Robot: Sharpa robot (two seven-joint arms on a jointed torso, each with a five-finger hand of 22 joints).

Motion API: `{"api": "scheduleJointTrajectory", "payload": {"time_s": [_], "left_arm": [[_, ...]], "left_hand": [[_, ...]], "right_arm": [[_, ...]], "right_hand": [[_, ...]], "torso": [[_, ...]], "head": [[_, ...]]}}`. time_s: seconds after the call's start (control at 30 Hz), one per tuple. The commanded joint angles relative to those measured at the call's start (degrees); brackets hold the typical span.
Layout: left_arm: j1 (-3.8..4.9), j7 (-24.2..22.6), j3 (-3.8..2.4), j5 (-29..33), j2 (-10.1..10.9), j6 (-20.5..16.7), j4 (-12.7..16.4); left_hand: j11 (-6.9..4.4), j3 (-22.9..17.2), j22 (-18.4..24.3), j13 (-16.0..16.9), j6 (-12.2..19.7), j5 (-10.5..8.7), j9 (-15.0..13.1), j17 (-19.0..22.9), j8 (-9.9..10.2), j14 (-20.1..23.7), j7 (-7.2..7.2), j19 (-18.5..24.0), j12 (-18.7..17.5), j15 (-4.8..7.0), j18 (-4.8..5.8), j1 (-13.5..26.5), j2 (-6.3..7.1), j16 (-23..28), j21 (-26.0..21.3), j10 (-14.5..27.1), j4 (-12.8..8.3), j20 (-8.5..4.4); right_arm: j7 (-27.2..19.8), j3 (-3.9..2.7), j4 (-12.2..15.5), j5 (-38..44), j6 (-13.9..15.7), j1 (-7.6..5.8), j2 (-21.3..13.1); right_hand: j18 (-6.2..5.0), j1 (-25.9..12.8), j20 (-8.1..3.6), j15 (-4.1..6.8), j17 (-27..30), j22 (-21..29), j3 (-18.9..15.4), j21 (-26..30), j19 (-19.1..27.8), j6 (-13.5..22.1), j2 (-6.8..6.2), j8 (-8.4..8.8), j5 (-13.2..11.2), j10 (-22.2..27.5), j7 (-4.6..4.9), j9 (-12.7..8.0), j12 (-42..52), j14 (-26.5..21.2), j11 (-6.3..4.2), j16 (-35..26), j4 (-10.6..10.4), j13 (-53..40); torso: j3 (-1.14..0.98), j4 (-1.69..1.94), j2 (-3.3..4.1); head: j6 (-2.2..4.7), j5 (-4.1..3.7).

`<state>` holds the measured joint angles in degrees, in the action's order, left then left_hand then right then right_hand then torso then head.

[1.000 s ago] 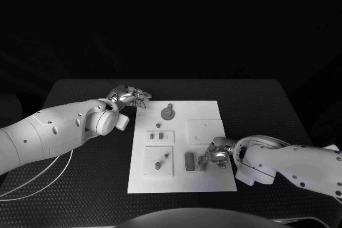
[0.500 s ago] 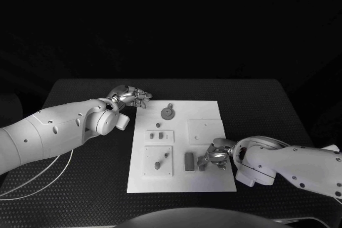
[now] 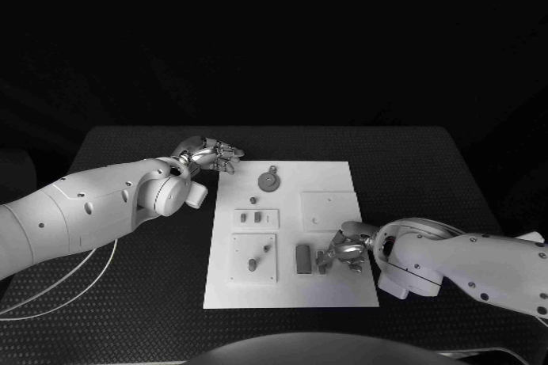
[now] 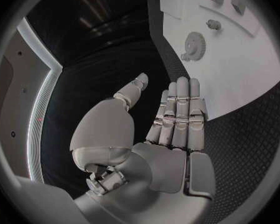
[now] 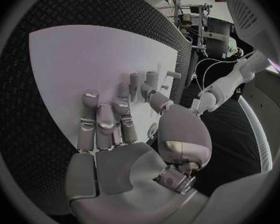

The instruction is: Assemble the parts on the task board

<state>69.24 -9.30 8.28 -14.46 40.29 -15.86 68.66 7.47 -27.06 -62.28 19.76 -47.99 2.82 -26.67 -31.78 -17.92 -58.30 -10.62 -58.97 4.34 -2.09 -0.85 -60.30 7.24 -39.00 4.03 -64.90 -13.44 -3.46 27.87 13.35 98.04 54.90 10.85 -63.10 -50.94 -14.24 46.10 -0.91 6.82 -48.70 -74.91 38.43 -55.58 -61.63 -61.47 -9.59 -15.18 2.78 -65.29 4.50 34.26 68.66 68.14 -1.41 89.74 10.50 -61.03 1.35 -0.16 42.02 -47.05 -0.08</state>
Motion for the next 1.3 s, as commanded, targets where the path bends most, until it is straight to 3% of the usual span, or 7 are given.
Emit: {"api": "scheduleJointTrajectory", "payload": {"time_s": [0.03,0.17,0.33,0.5,0.7,1.03,1.3], "left_arm": [[0.05,-0.3,-0.03,-0.2,-0.1,0.6,0.1],[0.05,-0.2,-0.03,-0.2,-0.1,0.6,0.1],[0.05,-0.1,-0.03,-0.2,0.0,0.6,0.1],[0.05,-0.1,-0.03,-0.3,0.1,0.6,0.1],[0.05,-0.1,-0.03,-0.3,0.0,0.7,0.2],[0.05,0.0,-0.02,-0.3,0.1,0.7,0.3],[0.05,0.0,-0.02,-0.3,0.1,0.6,0.3]], "left_hand": [[-0.03,0.1,-0.1,0.1,0.3,0.06,0.1,-0.1,0.2,-0.5,-0.15,0.0,-0.3,0.03,0.07,0.4,0.03,0.3,0.3,0.3,0.2,-0.15],[-0.03,0.1,-0.1,0.1,0.3,0.06,0.1,-0.1,0.3,-0.5,-0.16,0.0,-0.3,0.03,0.07,0.4,0.03,0.3,0.3,0.3,0.3,-0.15],[-0.02,0.1,-0.1,0.1,0.4,0.06,0.1,-0.1,0.3,-0.5,-0.20,0.0,-0.3,0.03,0.06,0.4,0.04,0.3,0.4,0.3,0.3,-0.16],[-0.02,0.1,-0.1,0.1,0.4,0.06,0.1,-0.1,0.3,-0.5,-0.21,0.0,-0.3,0.03,0.06,0.4,0.03,0.4,0.4,0.3,0.3,-0.16],[-0.02,0.0,-0.2,0.1,0.4,0.06,0.1,-0.1,0.3,-0.5,-0.21,0.0,-0.3,0.03,0.06,0.3,0.01,0.4,0.3,0.3,0.3,-0.16],[-0.01,0.0,-0.2,0.1,0.4,0.06,0.1,-0.2,0.3,-0.5,-0.23,0.0,-0.3,0.03,0.06,0.4,0.01,0.4,0.3,0.4,0.3,-0.15],[0.00,0.0,-0.2,0.1,0.5,0.06,0.1,-0.2,0.3,-0.5,-0.24,0.0,-0.3,0.03,0.06,0.4,0.02,0.4,0.3,0.4,0.3,-0.15]], "right_arm": [[-1.6,0.00,0.3,-0.6,-0.8,0.09,0.1],[-2.4,-0.01,0.2,-0.6,-1.5,0.08,-0.3],[-3.9,-0.01,0.2,-0.9,-4.5,0.08,-1.0],[-4.3,0.00,0.0,-1.1,-5.9,0.08,-1.1],[-4.3,0.00,-0.5,-1.3,-5.7,0.09,-0.7],[-3.9,0.00,-1.6,-1.4,-5.1,0.41,0.2],[-3.2,0.00,-2.3,-1.2,-4.8,0.86,0.9]], "right_hand": [[-0.76,0.1,-0.15,0.09,0.1,-0.5,0.0,0.3,-0.4,0.3,-0.56,0.10,0.1,-0.2,0.45,-0.1,-0.3,-0.2,0.10,-0.2,-0.3,-0.1],[-0.76,0.0,-0.16,0.08,0.3,-0.5,0.2,0.4,-0.4,0.4,-1.17,0.14,0.1,-0.1,0.49,-0.1,-0.3,-0.3,0.13,-0.3,-0.7,-0.1],[-0.76,0.9,-0.23,0.06,0.6,-0.5,0.7,0.4,-0.3,0.6,-2.20,0.13,0.1,0.0,0.52,0.0,-0.3,-0.6,0.17,-0.3,-0.7,-0.2],[-0.76,3.0,-0.27,0.01,0.7,-0.7,1.0,0.4,-0.2,0.6,-1.71,0.01,0.1,0.0,0.54,0.1,-0.3,-0.8,0.19,-0.3,0.6,-0.2],[-0.76,5.1,-0.13,-0.07,0.4,-0.8,0.6,0.3,-0.1,0.6,0.50,-0.17,0.1,-0.1,0.55,0.2,-0.2,-0.6,0.21,-0.3,2.5,-0.3],[-0.76,6.4,0.06,-0.09,-0.6,-0.9,-0.3,0.2,0.0,0.1,5.82,-0.56,0.1,-0.5,0.32,0.4,-0.1,0.0,0.02,-0.2,5.1,-0.3],[-0.76,6.7,0.10,-0.09,-1.3,-0.9,-0.5,0.1,-0.2,-0.4,8.15,-0.82,0.1,-0.9,0.12,0.4,-0.1,0.6,-0.18,-0.1,5.8,-0.3]], "torso": [[0.03,0.01,0.00],[0.02,0.02,0.00],[0.01,0.05,-0.03],[0.00,-0.05,0.02],[0.00,0.00,0.01],[0.03,0.04,0.01],[0.02,0.02,-0.01]], "head": [[0.06,-0.04],[0.12,-0.09],[0.02,-0.04],[0.13,0.01],[0.30,-0.04],[0.13,0.00],[0.13,0.10]]}}
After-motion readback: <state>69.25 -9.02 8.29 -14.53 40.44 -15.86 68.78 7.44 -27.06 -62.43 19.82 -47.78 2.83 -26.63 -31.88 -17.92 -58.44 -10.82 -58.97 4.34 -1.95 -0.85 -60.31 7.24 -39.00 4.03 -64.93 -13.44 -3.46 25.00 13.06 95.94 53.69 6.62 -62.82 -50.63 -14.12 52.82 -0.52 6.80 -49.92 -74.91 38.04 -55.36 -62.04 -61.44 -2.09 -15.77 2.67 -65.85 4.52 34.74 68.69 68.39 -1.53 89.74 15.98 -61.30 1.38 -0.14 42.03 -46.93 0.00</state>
